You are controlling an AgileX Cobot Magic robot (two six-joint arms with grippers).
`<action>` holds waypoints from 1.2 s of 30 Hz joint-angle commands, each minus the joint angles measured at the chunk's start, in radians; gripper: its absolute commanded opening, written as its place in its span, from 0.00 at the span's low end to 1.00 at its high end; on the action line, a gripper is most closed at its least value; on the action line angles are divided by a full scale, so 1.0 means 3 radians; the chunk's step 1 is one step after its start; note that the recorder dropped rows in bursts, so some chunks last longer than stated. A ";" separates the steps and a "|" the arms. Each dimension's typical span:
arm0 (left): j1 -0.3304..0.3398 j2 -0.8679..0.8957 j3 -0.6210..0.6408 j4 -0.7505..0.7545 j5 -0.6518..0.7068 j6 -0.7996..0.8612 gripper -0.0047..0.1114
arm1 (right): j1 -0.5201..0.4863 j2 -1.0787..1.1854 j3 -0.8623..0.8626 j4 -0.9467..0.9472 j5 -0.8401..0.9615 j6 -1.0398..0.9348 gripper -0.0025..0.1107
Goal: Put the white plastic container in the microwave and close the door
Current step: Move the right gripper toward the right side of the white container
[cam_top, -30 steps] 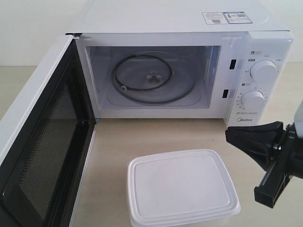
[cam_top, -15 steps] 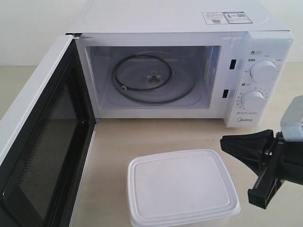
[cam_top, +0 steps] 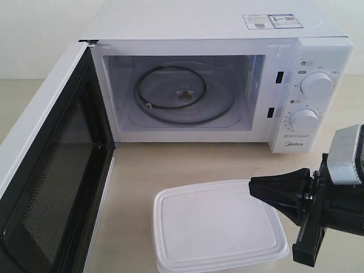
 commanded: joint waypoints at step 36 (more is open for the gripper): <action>0.0008 -0.0013 0.0012 -0.0034 -0.0015 -0.0009 0.08 | 0.0001 0.0677 0.0149 -0.0923 -0.0052 0.1034 0.02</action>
